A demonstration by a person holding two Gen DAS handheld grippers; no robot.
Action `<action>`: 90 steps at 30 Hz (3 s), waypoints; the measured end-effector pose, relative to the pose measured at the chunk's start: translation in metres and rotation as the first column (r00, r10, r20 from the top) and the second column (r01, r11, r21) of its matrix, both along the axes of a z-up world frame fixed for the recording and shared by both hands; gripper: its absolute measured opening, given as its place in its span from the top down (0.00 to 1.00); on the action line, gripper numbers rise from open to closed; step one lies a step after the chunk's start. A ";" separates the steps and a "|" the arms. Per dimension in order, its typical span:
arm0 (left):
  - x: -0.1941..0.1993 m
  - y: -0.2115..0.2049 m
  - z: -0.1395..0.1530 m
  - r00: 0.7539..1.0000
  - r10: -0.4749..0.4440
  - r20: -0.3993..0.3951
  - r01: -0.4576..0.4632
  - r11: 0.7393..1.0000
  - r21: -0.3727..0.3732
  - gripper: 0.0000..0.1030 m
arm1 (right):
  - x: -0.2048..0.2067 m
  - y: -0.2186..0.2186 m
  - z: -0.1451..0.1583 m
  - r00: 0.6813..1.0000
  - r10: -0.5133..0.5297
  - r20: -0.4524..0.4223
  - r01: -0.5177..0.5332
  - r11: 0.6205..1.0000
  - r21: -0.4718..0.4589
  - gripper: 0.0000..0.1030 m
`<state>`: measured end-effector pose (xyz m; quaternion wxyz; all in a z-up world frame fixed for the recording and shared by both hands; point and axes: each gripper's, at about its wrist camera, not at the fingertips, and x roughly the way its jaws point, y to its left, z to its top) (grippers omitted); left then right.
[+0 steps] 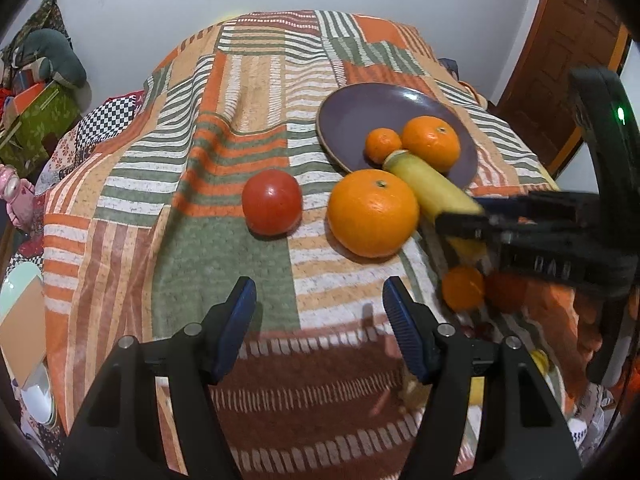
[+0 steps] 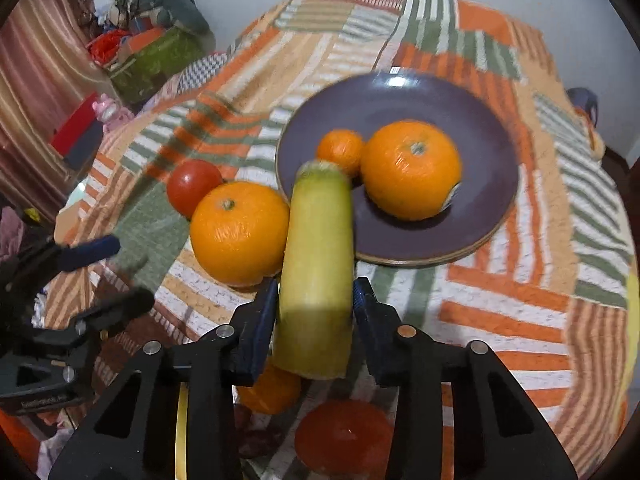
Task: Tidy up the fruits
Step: 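Grasp the pale green gourd with the right tool while the left tool moves toward the corn cob, then grasp the yellow corn cob with the left tool while the right tool lifts the gourd, then carry the gourd and corn cob onto the plate and open both tools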
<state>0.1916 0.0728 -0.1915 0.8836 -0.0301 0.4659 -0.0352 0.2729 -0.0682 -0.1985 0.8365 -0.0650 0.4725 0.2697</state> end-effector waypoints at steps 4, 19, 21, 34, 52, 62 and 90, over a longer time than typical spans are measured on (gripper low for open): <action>-0.022 -0.009 0.008 1.000 -0.015 0.007 0.015 1.000 0.002 0.32 | -0.007 -0.014 0.021 0.999 -0.014 0.053 0.012 0.999 0.032 0.67; -0.060 -0.040 -0.020 0.994 -0.049 -0.096 0.053 0.998 0.043 0.26 | -0.037 -0.088 0.012 0.995 -0.046 0.091 0.051 0.998 -0.049 0.67; -0.057 -0.040 -0.022 0.995 -0.038 -0.097 0.043 0.998 0.050 0.26 | -0.039 -0.095 0.000 0.997 -0.045 0.059 0.049 0.996 -0.070 0.67; -0.024 -0.029 -0.034 0.992 0.035 -0.122 -0.018 0.990 0.142 0.26 | -0.089 -0.068 0.004 0.993 0.069 0.092 -0.067 0.997 -0.025 0.53; -0.040 -0.033 -0.004 0.997 0.009 -0.076 -0.011 1.000 -0.026 0.25 | -0.097 -0.047 -0.005 0.992 0.063 0.106 -0.060 0.998 -0.030 0.54; -0.039 -0.093 -0.036 0.991 -0.051 -0.124 0.054 0.998 0.023 0.21 | -0.078 -0.101 0.001 0.988 -0.072 0.136 0.080 0.995 -0.057 0.51; -0.022 -0.034 -0.032 0.988 -0.070 -0.134 0.065 0.997 -0.047 0.61 | -0.053 -0.105 -0.013 0.997 -0.071 0.025 0.072 0.996 -0.051 0.67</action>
